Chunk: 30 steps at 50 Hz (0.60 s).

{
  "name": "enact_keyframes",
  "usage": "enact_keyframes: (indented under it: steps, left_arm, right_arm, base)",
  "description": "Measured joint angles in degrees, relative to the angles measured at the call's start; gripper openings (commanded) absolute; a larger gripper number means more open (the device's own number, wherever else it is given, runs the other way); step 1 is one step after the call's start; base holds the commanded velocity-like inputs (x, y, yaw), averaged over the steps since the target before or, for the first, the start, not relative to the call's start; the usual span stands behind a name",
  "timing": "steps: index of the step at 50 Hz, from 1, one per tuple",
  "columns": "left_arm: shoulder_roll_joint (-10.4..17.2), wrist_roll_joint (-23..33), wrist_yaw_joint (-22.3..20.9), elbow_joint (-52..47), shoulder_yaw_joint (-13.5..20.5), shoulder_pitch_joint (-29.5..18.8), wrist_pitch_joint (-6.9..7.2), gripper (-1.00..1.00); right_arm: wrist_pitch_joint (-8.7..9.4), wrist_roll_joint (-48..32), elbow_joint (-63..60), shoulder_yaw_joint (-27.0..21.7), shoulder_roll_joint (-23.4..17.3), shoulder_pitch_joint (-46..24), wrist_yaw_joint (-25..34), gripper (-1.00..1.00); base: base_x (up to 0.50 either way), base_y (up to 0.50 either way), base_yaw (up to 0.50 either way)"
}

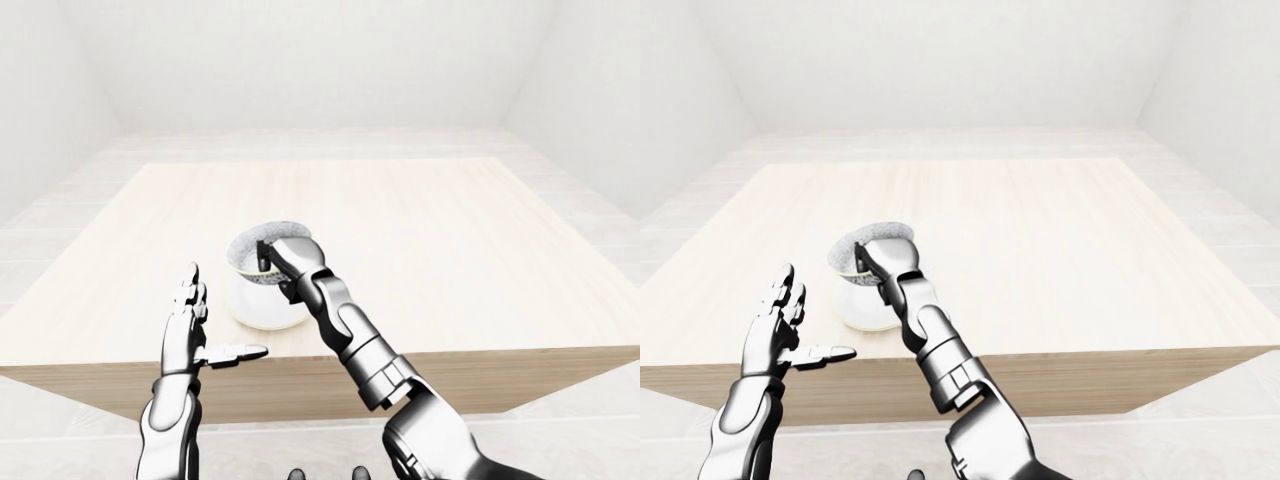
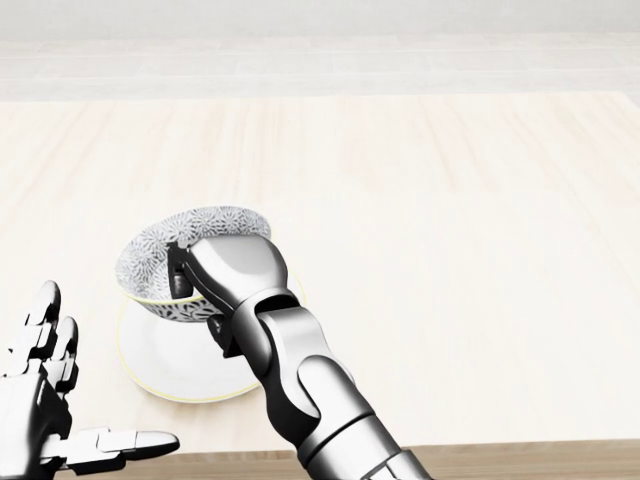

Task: Put the bowl on the plate.

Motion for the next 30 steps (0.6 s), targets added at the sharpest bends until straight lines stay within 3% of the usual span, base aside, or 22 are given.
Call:
enact_keyframes:
  steps: [30]
  left_arm:
    - [-0.27, 0.14, -0.25, 0.35, 0.18, 0.60, -0.28, 1.00]
  right_arm:
    - [-0.17, -0.69, 6.30, 0.81, 2.71, -0.03, -3.38, -1.00]
  base:
    - [0.00, 0.00, 0.00]
